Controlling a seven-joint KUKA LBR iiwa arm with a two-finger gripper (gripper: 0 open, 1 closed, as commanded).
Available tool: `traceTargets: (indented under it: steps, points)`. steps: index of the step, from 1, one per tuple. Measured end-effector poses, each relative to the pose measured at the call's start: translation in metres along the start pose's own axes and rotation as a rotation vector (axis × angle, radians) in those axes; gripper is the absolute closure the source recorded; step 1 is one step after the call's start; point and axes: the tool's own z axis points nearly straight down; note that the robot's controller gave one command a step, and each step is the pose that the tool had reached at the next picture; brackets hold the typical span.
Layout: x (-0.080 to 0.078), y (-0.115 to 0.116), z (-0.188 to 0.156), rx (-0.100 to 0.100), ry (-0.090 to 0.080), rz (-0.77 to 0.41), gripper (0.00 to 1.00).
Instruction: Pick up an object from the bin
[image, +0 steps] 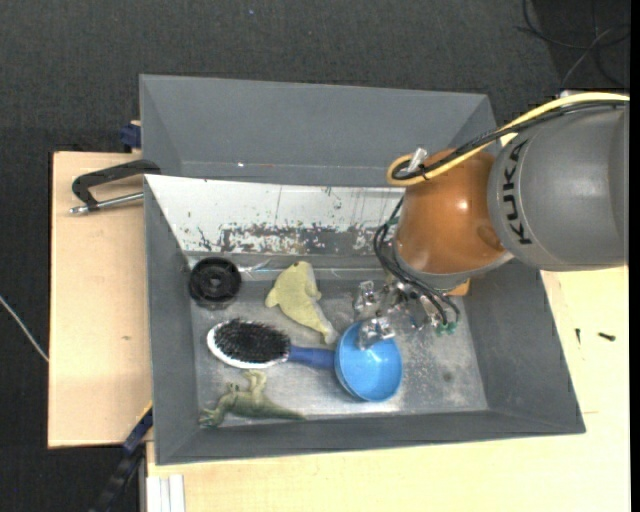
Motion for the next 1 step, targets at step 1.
traceTargets:
  steps: [1]
  points:
    - [-0.0106, 0.0155, -0.1421, 0.001, -0.012, -0.184, 1.0]
